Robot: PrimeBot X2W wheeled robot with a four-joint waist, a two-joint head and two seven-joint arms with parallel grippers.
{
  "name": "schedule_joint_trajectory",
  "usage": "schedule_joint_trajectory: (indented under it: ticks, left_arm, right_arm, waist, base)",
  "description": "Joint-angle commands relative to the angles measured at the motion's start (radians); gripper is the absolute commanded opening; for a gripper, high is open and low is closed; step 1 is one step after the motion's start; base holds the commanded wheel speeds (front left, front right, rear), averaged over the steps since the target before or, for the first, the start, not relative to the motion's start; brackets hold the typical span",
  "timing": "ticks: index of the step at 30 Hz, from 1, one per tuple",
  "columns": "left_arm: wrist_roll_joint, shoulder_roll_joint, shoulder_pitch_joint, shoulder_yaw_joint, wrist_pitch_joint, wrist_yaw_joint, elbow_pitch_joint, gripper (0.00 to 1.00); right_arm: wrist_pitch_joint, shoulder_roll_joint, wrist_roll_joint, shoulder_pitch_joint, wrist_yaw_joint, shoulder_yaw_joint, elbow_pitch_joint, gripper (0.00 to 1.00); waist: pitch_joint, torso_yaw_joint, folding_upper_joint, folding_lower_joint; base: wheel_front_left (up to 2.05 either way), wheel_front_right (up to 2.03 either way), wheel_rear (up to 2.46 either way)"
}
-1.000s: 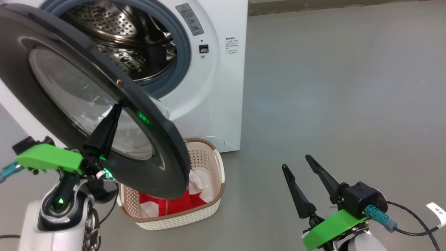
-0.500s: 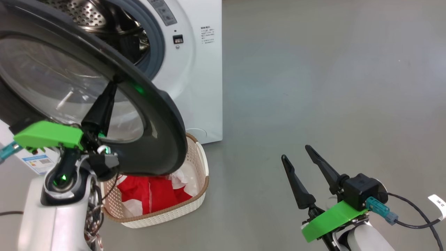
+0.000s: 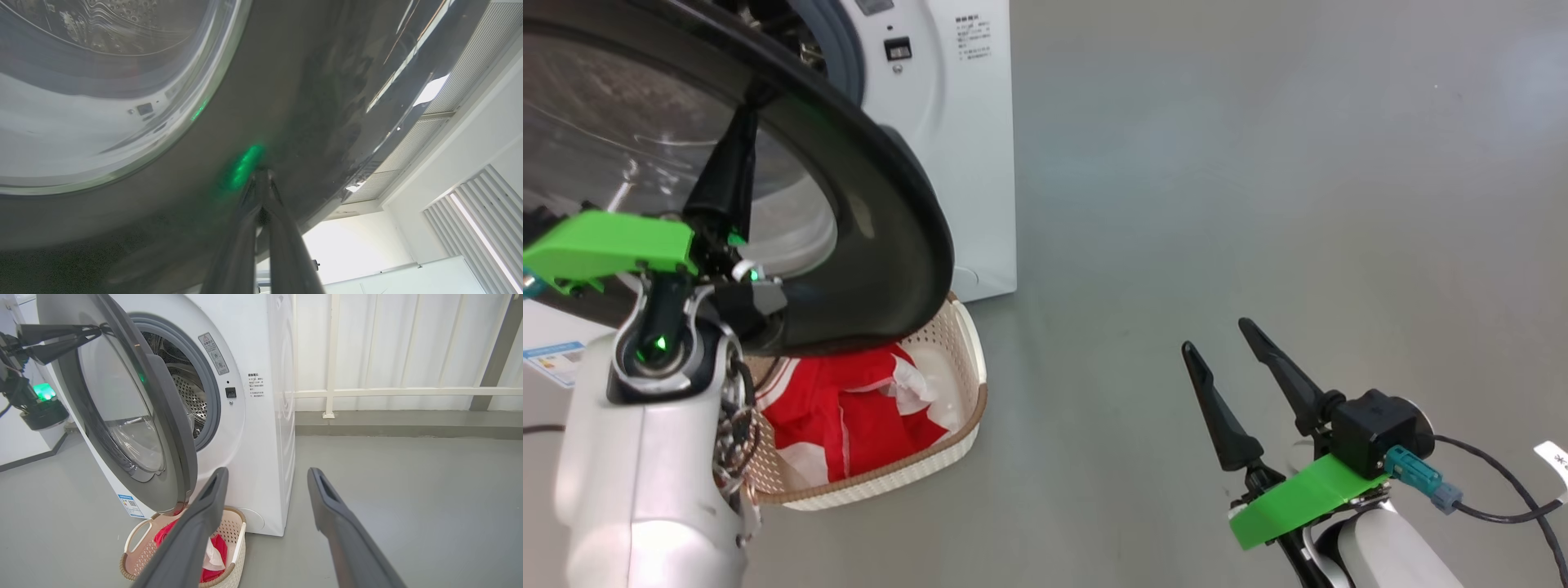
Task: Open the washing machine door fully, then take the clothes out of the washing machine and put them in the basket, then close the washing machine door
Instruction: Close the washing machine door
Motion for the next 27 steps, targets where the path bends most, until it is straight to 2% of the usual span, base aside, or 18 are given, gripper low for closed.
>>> schedule_joint_trajectory:
  ticks: [1,17,27]
  left_arm:
    - [0.009,0.026,-0.044,0.021,-0.004,-0.012,-0.018,0.0]
    - [0.037,0.031,-0.232,0.003,-0.054,-0.056,0.093,0.0]
    - [0.054,0.031,-0.275,-0.013,-0.058,-0.082,0.136,0.0]
  right_arm:
    - [-0.006,0.002,-0.01,-0.037,0.006,0.014,-0.03,1.0]
    - [-0.006,0.002,-0.003,-0.075,0.006,0.008,-0.056,1.0]
    - [-0.006,0.002,-0.002,-0.088,0.006,-0.004,-0.065,1.0]
  waist:
    - [0.02,-0.008,-0.0001,0.0]
    - [0.128,-0.032,-0.0001,0.0]
    - [0.167,-0.027,-0.0001,0.0]
  base:
    - [0.0,0.0,0.0]
    - [0.0,0.0,0.0]
    - [0.0,0.0,0.0]
